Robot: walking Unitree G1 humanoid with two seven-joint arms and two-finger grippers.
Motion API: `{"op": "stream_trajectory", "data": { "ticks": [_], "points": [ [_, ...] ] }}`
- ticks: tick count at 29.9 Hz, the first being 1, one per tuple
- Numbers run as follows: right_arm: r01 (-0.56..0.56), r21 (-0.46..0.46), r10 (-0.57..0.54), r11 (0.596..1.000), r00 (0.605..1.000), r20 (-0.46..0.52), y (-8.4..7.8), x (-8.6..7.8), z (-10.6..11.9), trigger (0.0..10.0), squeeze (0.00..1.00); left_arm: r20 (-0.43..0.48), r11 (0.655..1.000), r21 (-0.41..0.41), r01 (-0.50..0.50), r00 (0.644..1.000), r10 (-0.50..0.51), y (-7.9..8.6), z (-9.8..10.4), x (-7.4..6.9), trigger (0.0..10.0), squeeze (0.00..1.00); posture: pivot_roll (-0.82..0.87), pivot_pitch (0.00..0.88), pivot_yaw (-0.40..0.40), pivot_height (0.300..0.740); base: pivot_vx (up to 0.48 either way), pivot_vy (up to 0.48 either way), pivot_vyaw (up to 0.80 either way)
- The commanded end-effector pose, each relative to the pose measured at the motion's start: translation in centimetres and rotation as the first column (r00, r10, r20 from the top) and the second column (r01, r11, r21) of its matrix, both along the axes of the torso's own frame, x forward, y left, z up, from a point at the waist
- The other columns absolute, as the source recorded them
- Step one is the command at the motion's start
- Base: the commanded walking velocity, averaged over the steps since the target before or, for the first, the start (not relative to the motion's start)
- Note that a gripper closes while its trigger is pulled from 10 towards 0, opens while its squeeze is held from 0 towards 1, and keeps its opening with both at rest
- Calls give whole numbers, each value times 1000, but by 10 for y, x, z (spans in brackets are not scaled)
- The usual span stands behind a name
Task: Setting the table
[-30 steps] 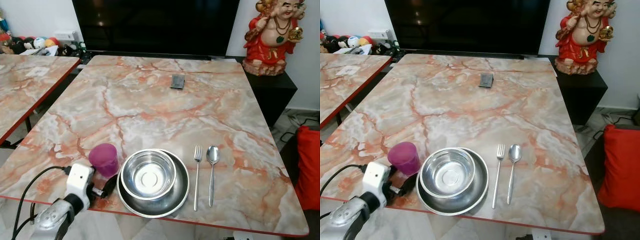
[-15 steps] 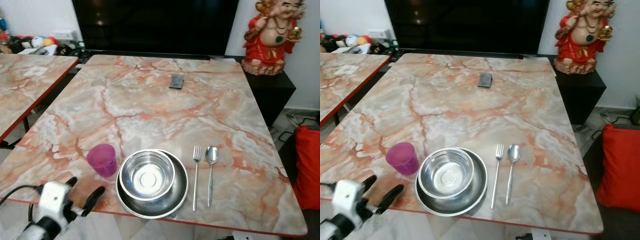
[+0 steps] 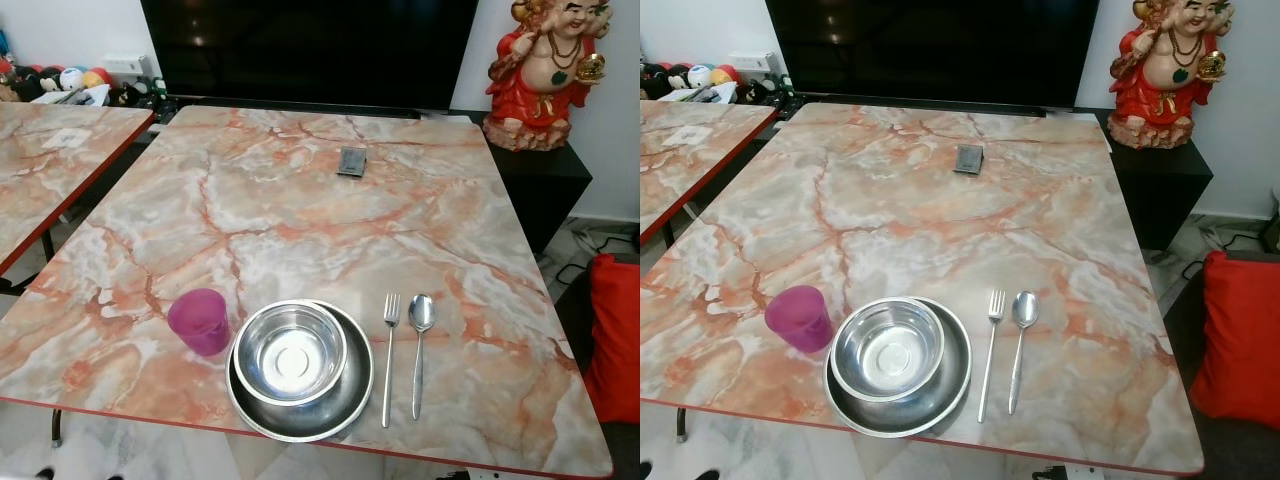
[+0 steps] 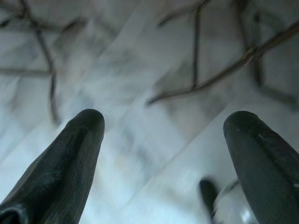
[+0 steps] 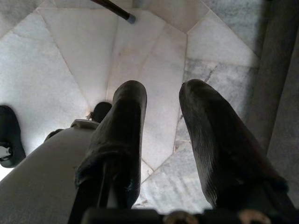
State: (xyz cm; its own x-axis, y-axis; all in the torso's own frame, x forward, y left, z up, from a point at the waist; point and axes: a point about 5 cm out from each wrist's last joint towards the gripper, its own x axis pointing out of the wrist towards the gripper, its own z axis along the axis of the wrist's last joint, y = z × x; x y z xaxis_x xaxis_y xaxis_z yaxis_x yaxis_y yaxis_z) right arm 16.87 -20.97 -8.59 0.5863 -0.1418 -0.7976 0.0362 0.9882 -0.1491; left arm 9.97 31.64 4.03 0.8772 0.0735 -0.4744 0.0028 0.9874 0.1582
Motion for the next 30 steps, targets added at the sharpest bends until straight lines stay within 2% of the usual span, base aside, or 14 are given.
{"op": "stream_trajectory", "data": {
  "ticks": [1, 3, 4, 5, 8, 11, 12, 14, 15, 16, 17, 22, 26, 30],
  "points": [
    [4, 3, -4, 1000, 1000, -20, 1, -4, -2, 10000, 0, -81, 1000, 24, -8, 997, 10, -6, -22, 6, 10000, 0, 93, 71, -14, 740, 0, 0, 0],
    [3, 4, -3, 1000, 1000, -20, 2, -3, -2, 10000, 0, -91, 999, 28, 21, 996, -19, -11, -27, 12, 10000, 0, 93, 71, -14, 740, 0, 0, 0],
    [8, 6, -7, 1000, 1000, -19, 2, -4, -2, 10000, 0, -113, 1000, 12, 4, 994, -3, -15, -35, 19, 10000, 0, 81, 68, -13, 740, 0, 0, 0],
    [13, 7, -13, 1000, 1000, -17, 3, -4, -2, 10000, 0, -131, 1000, -10, 4, 991, -5, -24, -46, 32, 10000, 0, 75, 62, -11, 740, 0, 0, 0],
    [16, 7, -16, 1000, 1000, -17, 3, -4, -3, 10000, 0, -140, 1000, -26, 9, 990, -13, -32, -54, 42, 10000, 0, 63, 56, -7, 740, 0, 0, 0],
    [27, 5, -27, 1000, 999, -18, 3, -4, -3, 10000, 0, -170, 997, -66, 34, 984, -45, -52, -69, 60, 10000, 0, 46, 44, -6, 740, 0, 0, 0],
    [36, 5, -36, 999, 999, -17, 3, -4, -3, 10000, 0, -178, 996, -91, 7, 984, -24, -59, -76, 70, 10000, 0, 41, 35, -7, 740, 0, 0, 0],
    [41, 6, -41, 999, 999, -17, 3, -4, -3, 10000, 0, -181, 994, -106, -7, 983, -12, -62, -79, 73, 10000, 0, 41, 35, -7, 740, 0, 0, 0],
    [41, 4, -41, 999, 999, -17, 3, -4, -3, 10000, 0, -205, 991, -123, -49, 978, 23, -70, -87, 82, 10000, 0, 34, 29, -6, 740, 0, 0, 0],
    [40, 4, -40, 999, 999, -18, 3, -4, -2, 10000, 0, -214, 990, -129, -63, 976, 34, -73, -90, 85, 10000, 0, 28, 22, -7, 740, 0, 0, 0],
    [42, 4, -42, 999, 999, -18, 3, -3, -2, 10000, 0, -244, 989, -136, -67, 969, 32, -81, -96, 87, 10000, 0, 28, 22, -7, 740, 0, 0, 0],
    [43, 4, -43, 999, 999, -20, 2, -4, -3, 10000, 0, -296, 986, -132, -102, 953, 59, -91, -106, 86, 10000, 0, 12, 0, -3, 740, 0, 0, 0],
    [43, 5, -43, 999, 999, -24, 2, -5, -3, 10000, 0, -377, 985, -110, -132, 923, 81, -96, -117, 76, 10000, 0, -1, 0, 0, 740, 0, 0, 0],
    [48, 6, -47, 999, 998, -28, 2, -8, -4, 10000, 0, -401, 982, -117, -151, 912, 93, -96, -122, 68, 10000, 0, -7, 0, 4, 740, 0, 0, 0]
  ]
}}
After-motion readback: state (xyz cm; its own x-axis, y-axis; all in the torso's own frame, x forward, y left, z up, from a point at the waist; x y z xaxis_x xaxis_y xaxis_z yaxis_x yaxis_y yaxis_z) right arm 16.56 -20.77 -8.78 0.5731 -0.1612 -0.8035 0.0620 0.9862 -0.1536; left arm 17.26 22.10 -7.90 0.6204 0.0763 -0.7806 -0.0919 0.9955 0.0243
